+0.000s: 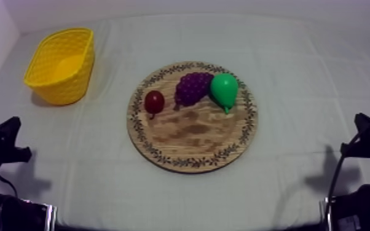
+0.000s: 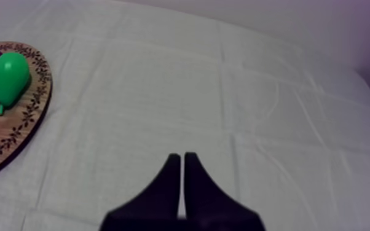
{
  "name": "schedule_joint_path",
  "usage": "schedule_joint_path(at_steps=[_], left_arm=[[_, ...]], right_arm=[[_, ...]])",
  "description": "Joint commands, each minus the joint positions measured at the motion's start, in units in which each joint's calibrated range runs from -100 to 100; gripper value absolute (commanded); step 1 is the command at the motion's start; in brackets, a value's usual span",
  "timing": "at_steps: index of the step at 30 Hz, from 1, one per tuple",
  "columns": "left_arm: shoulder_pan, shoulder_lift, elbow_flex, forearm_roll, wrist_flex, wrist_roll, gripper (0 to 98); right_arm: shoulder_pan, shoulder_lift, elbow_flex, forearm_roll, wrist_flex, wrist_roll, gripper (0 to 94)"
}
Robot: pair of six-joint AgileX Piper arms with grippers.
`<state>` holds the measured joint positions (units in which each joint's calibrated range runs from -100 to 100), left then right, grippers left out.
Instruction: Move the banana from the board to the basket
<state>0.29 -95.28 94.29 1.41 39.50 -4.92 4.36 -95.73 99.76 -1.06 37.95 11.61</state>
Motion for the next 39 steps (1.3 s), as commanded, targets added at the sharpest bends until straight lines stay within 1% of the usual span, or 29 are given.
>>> schedule_joint_path(at_steps=[1, 5, 9, 13, 15, 19, 21, 24, 39], left_arm=[[0.31, -1.94, 1.56, -0.1, -0.03, 0.29, 0.1], [0.85, -3.69, 2.86, -0.79, 0.04, 1.07, 0.1], [1.95, -4.42, 3.19, -2.3, 0.04, 1.48, 0.2], [2.9, -4.65, 3.33, -2.87, 0.04, 1.67, 0.1], [3.06, -4.68, 3.5, -2.97, -0.4, 3.63, 0.1], [3.18, -4.71, 4.63, -3.2, -3.91, 10.63, 0.1], [3.2, -4.71, 4.9, -3.25, -4.74, 13.45, 0.1], [3.21, -4.72, 5.06, -3.28, -5.27, 15.46, 0.1], [3.22, -4.72, 5.15, -3.29, -5.54, 15.07, 0.1]], right_arm=[[0.0, -0.02, 0.02, 0.01, 0.04, -0.11, 0.3], [0.0, -0.02, 0.02, 0.01, 0.04, -0.11, 0.3], [0.0, -0.02, 0.02, 0.01, 0.04, -0.11, 0.3], [0.0, -0.02, 0.02, 0.01, 0.04, -0.11, 0.3], [0.0, -0.02, 0.02, 0.01, 0.04, -0.11, 0.3], [0.0, -0.02, 0.02, 0.01, 0.04, -0.12, 0.3], [0.0, -0.02, 0.02, 0.01, 0.04, -0.11, 0.3], [0.0, -0.02, 0.02, 0.01, 0.04, -0.11, 0.3], [0.0, -0.02, 0.02, 0.01, 0.04, -0.11, 0.3]])
